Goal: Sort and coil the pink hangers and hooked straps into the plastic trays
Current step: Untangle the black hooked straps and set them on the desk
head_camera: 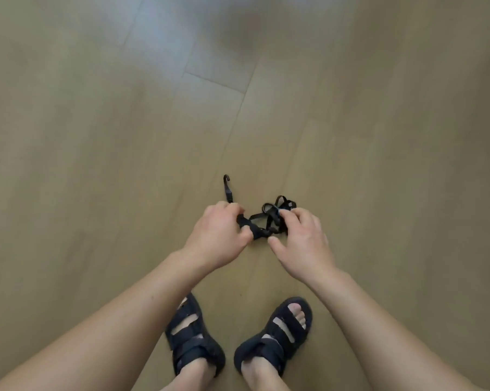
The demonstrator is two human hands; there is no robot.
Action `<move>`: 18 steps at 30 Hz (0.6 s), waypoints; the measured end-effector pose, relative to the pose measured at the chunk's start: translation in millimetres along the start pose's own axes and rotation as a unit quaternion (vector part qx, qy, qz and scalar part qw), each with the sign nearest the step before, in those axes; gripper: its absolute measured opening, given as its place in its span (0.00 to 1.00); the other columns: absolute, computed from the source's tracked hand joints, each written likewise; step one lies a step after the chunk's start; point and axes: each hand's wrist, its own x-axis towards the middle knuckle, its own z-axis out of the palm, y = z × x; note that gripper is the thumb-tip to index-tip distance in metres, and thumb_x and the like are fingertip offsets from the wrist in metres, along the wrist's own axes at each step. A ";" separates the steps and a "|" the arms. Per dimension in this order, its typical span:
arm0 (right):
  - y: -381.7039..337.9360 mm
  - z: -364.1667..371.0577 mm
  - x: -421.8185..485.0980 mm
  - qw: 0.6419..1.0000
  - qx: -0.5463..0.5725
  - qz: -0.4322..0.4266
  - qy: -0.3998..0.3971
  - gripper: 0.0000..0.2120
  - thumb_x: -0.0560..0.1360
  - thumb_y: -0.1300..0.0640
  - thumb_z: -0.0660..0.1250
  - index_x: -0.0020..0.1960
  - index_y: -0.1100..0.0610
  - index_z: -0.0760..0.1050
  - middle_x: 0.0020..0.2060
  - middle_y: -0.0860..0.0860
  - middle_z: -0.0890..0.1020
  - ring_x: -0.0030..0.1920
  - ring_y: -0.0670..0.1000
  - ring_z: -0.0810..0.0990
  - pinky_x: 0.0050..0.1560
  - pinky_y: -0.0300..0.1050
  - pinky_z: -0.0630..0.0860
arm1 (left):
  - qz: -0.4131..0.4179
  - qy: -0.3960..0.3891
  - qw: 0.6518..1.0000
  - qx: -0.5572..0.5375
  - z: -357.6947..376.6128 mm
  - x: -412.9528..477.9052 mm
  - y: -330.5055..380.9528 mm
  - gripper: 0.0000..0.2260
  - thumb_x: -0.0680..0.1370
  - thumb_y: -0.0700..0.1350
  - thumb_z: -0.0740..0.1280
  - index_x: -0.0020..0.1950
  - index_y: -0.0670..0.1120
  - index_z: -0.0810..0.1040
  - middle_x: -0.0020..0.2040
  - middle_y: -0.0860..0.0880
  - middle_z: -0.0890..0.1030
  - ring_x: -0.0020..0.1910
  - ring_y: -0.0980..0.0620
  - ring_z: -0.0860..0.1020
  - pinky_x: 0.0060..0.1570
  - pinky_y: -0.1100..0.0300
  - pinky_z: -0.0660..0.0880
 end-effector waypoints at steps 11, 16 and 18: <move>83.9 141.8 132.7 0.997 -0.034 0.058 -0.025 0.26 0.74 0.59 0.66 0.69 0.47 0.65 0.64 0.53 0.67 0.61 0.59 0.68 0.55 0.50 0.73 | -0.016 -0.036 0.998 0.039 97.6 102.1 -77.8 0.22 0.78 0.51 0.63 0.72 0.50 0.69 0.69 0.50 0.72 0.69 0.49 0.67 0.64 0.54 0.68; 55.8 95.0 93.1 0.985 0.164 0.050 -0.009 0.17 0.73 0.51 0.69 0.61 0.45 0.75 0.52 0.43 0.75 0.57 0.48 0.75 0.57 0.43 0.73 | -0.011 -0.051 0.997 0.054 62.5 68.0 -55.9 0.25 0.77 0.50 0.65 0.74 0.50 0.66 0.70 0.49 0.71 0.69 0.49 0.68 0.63 0.54 0.69; 33.6 55.9 57.8 0.976 0.216 0.009 0.009 0.16 0.71 0.50 0.71 0.58 0.43 0.76 0.48 0.39 0.75 0.53 0.43 0.76 0.53 0.39 0.71 | 0.004 -0.058 0.997 0.055 38.3 43.6 -33.5 0.28 0.76 0.49 0.67 0.75 0.50 0.64 0.70 0.49 0.70 0.69 0.49 0.68 0.62 0.54 0.69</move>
